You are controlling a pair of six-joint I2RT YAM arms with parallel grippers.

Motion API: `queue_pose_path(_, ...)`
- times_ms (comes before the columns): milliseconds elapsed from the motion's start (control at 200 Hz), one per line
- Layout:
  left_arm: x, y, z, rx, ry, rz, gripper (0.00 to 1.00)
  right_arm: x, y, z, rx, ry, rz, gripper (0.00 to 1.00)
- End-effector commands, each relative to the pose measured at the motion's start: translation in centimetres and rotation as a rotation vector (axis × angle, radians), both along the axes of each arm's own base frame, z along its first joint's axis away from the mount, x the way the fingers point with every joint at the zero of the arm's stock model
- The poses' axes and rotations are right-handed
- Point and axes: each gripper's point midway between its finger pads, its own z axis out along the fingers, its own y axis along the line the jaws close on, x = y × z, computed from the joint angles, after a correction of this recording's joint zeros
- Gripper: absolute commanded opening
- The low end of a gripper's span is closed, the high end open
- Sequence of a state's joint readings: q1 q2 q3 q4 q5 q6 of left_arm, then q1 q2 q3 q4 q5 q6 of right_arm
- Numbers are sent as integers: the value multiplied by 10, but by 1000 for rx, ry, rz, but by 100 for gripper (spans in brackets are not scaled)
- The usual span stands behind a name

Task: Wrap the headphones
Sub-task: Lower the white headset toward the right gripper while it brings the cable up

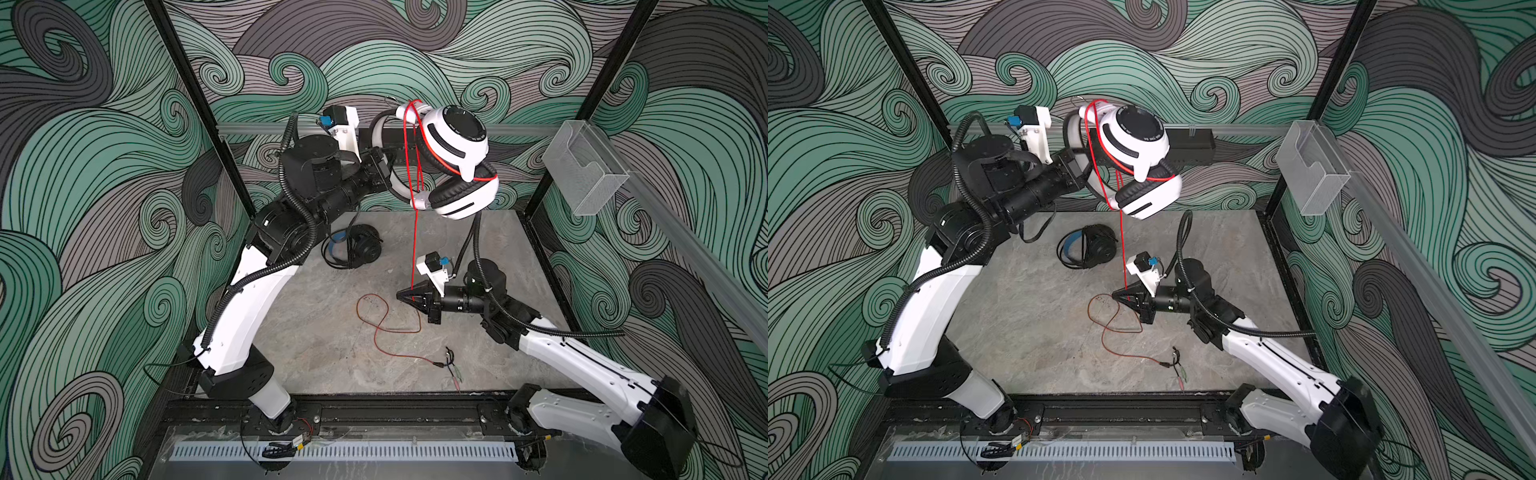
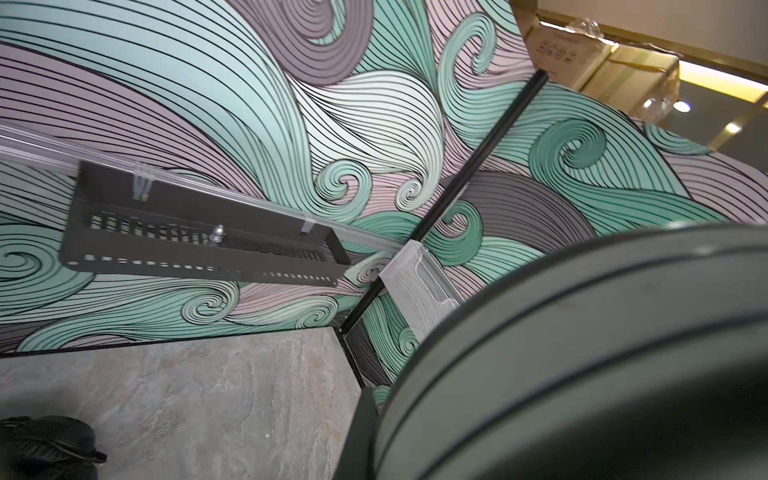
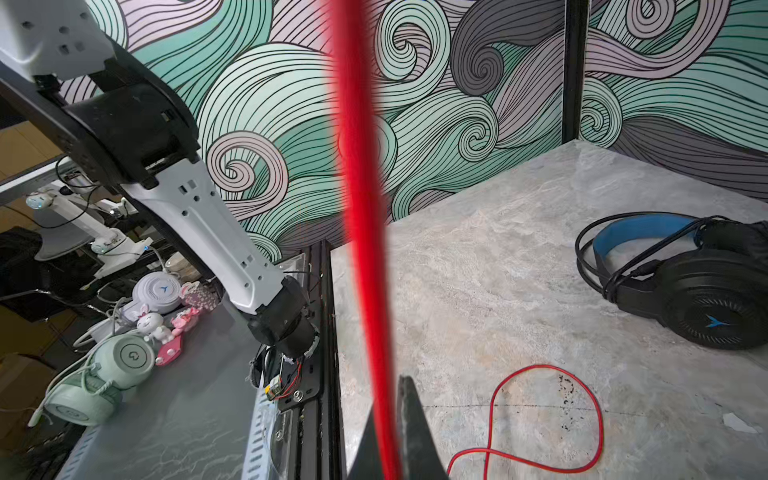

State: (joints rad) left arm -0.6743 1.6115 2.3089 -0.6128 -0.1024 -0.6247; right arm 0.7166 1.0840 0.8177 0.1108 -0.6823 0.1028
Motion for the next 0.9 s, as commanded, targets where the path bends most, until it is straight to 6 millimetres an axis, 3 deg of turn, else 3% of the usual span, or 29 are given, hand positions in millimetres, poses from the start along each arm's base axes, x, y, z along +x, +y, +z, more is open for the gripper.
queue_pose_path(0,18,39,33,-158,-54,171,0,-15,-7,-19,-141,-15,-8,0)
queue_pose_path(105,44,52,7,-87,-8,290,0,-31,-9,-24,-222,-51,0,0)
queue_pose_path(265,75,62,-49,90,84,446,0,-50,-8,-24,-316,-94,40,0)
queue_pose_path(400,94,67,-107,290,155,539,0,-60,-6,-4,-348,-151,67,0)
queue_pose_path(520,105,66,-167,547,205,574,0,-61,-7,32,-354,-199,65,0)
queue_pose_path(675,95,62,-235,798,235,521,0,-49,-12,74,-380,-275,12,0)
queue_pose_path(896,45,59,-274,1052,200,379,0,-6,-25,89,-476,-339,-128,0)
